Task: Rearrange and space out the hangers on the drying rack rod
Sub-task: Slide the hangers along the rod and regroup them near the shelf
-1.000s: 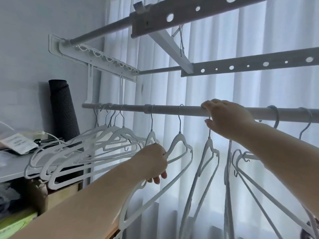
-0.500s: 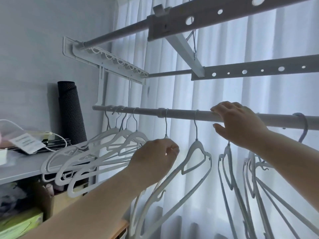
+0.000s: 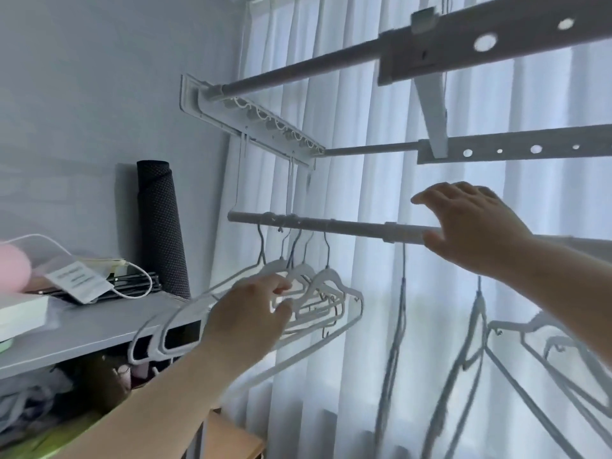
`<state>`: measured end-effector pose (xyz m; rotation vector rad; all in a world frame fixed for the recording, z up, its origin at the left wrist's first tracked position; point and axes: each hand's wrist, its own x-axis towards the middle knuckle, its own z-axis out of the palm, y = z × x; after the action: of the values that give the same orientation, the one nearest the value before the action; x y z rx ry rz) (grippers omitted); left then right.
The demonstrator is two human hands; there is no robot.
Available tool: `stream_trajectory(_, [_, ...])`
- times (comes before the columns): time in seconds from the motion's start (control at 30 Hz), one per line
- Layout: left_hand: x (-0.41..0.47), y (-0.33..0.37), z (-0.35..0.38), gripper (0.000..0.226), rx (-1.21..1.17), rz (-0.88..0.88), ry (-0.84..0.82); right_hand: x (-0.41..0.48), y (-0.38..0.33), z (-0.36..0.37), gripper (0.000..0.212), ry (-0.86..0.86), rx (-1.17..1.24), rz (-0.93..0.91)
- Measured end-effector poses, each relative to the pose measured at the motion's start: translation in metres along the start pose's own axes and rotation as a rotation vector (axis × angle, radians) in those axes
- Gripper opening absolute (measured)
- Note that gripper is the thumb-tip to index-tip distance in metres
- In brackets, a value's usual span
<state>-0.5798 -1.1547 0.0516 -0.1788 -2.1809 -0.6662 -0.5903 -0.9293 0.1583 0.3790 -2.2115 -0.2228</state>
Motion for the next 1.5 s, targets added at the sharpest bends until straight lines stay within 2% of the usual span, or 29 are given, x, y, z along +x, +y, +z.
stream_trajectory(0.2, [0.006, -0.061, -0.012, 0.033, -0.028, -0.006, -0.089, 0.028, -0.056, 0.022, 0.046, -0.105, 0.000, 0.019])
stream_trajectory(0.43, [0.006, -0.087, -0.010, 0.035, -0.015, 0.031, -0.180, 0.064, -0.101, 0.039, 0.049, -0.180, -0.008, 0.055])
stream_trajectory(0.63, [0.009, -0.098, -0.006, 0.033, 0.044, -0.028, -0.412, 0.084, -0.124, 0.060, 0.046, -0.264, -0.030, 0.096])
stream_trajectory(0.73, [0.008, -0.104, -0.005, 0.030, 0.032, -0.058, -0.472, 0.089, -0.127, 0.066, 0.043, -0.252, -0.016, 0.135])
stream_trajectory(1.03, [0.014, -0.103, -0.007, 0.024, -0.041, -0.065, -0.340, 0.081, -0.114, 0.067, 0.039, -0.222, 0.019, 0.229])
stream_trajectory(1.2, [0.021, -0.091, -0.005, 0.027, -0.064, -0.054, -0.259, 0.070, -0.100, 0.058, 0.041, -0.238, -0.004, 0.237])
stream_trajectory(1.5, [0.033, -0.079, 0.019, 0.028, 0.004, -0.002, -0.330, 0.056, -0.083, 0.050, 0.043, -0.266, -0.025, 0.247])
